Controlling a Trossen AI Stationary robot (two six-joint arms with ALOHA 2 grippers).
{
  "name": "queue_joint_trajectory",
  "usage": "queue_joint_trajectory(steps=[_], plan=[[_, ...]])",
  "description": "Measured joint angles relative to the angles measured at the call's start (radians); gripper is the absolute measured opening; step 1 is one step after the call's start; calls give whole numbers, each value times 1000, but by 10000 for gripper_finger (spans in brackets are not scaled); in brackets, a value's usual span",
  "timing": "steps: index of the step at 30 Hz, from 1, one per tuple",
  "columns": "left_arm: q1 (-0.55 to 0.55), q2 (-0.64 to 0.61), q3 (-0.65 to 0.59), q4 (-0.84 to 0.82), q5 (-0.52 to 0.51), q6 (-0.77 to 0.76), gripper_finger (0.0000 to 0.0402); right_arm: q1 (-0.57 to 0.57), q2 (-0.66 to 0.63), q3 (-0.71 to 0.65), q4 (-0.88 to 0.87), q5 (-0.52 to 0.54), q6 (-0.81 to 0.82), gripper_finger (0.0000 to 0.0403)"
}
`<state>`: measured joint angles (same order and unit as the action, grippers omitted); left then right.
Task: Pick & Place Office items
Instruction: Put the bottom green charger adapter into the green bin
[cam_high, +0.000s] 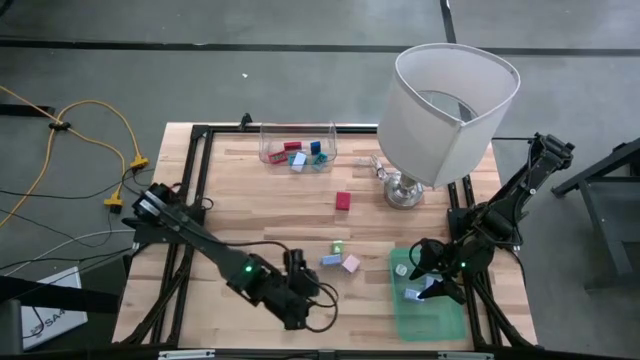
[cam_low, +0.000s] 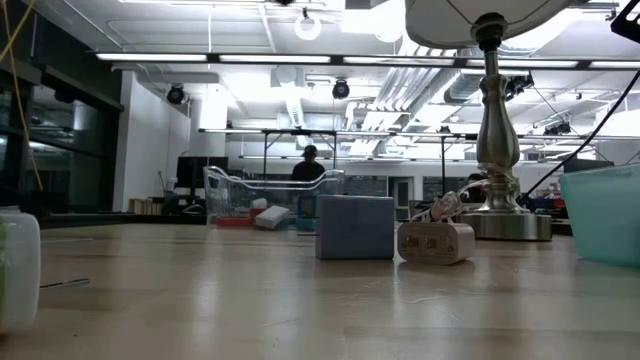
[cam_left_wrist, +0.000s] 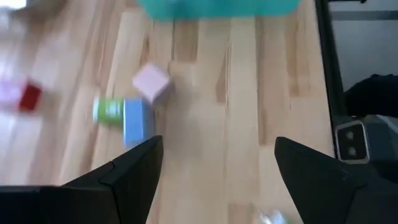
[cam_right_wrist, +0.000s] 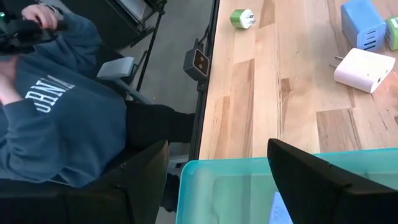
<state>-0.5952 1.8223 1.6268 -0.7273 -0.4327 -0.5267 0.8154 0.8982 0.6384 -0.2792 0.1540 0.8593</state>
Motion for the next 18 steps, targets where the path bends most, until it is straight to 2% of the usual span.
queue_joint_trajectory(steps=[8, 15, 18], plan=[[-37, -33, 1, -84, 17, -393, 300, 0, 0, 0, -1, 0, 0, 261], [-20, -34, 0, -175, 209, -769, 300, 0, 0, 0, 0, 0, 0, 261], [-30, -34, 0, -160, 230, -846, 300, 0, 0, 0, 0, 0, 0, 261]])
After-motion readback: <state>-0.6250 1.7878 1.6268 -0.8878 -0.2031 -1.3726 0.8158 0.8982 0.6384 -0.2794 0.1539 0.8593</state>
